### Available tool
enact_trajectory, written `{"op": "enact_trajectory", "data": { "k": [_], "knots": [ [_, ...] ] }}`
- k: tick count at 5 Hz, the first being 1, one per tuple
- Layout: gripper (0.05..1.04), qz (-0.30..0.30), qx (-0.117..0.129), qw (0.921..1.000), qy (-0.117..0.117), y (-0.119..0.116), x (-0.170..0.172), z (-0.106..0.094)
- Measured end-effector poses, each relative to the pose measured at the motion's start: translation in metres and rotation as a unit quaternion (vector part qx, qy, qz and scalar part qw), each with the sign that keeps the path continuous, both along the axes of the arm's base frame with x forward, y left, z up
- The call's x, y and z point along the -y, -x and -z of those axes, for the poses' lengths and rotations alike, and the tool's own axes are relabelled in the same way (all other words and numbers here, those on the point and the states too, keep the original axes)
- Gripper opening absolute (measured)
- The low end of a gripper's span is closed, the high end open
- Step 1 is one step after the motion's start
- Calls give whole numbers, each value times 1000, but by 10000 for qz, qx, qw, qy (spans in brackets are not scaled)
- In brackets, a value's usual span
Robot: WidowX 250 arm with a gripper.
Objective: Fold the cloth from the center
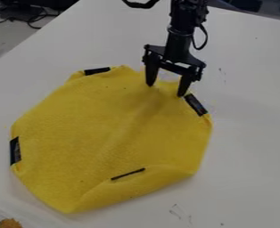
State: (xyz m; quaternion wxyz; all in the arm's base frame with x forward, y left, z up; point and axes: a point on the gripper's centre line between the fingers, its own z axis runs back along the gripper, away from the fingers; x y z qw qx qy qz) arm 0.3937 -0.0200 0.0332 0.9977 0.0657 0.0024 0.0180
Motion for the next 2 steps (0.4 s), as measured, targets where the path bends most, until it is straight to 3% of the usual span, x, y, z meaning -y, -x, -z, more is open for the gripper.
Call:
{"op": "enact_trajectory", "data": {
  "k": [1,2],
  "knots": [
    [999,13,395,9992,22,-1,0,-7],
    [999,119,564,9983,101,0,2,-8]
  ]
}}
